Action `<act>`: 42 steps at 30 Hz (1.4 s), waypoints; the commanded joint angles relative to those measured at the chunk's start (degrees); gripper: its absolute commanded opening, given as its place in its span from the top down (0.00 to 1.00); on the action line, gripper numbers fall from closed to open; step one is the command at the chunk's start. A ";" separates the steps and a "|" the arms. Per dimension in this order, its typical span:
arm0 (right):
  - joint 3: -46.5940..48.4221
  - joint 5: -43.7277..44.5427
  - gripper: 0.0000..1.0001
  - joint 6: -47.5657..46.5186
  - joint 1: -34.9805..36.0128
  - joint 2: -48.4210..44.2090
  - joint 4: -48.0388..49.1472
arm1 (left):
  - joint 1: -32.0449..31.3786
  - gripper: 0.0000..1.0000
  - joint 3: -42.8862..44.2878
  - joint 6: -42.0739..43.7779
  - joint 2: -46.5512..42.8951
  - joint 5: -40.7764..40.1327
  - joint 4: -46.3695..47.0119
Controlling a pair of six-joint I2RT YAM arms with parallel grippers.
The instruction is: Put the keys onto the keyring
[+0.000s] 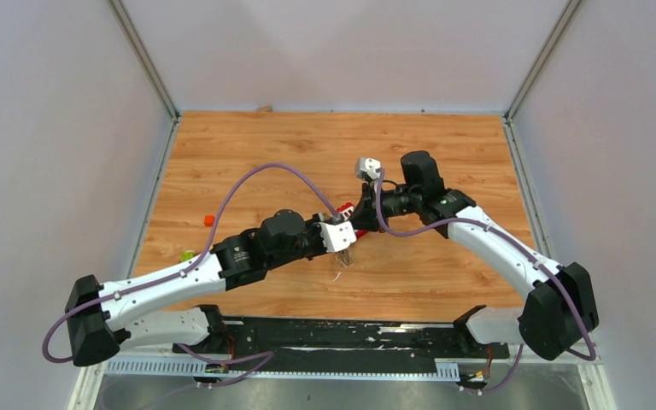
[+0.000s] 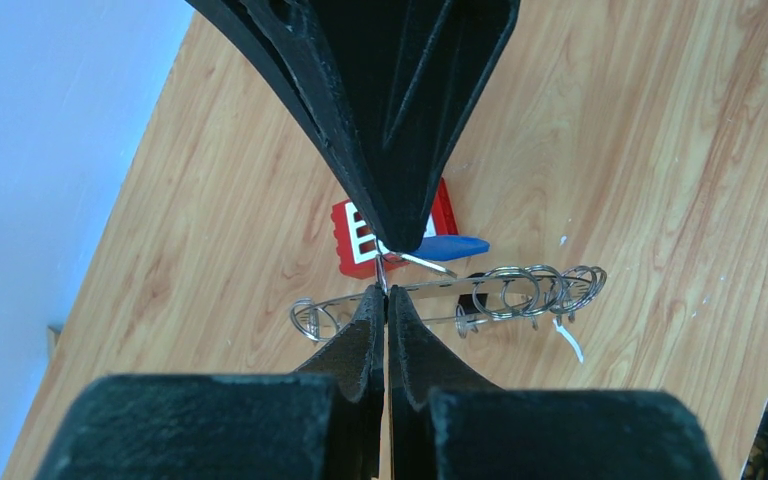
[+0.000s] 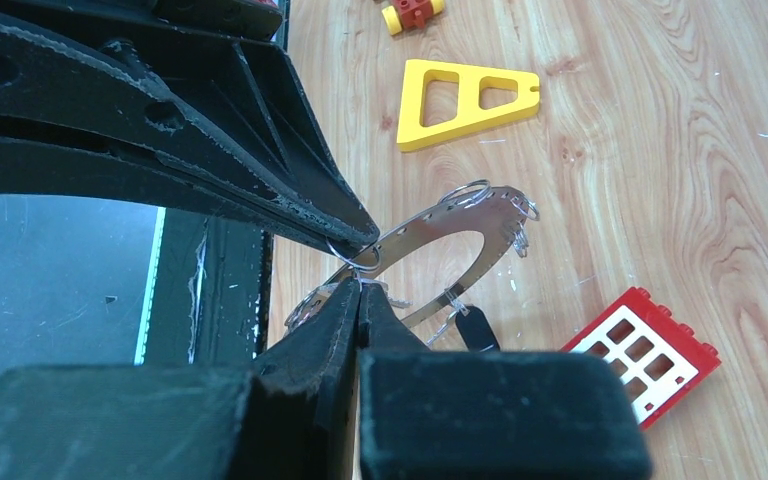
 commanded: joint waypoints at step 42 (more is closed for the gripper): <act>0.25 7.95 1.00 3.64 -0.56 -1.02 4.94 | -0.36 1.00 7.30 -7.34 4.18 3.53 2.29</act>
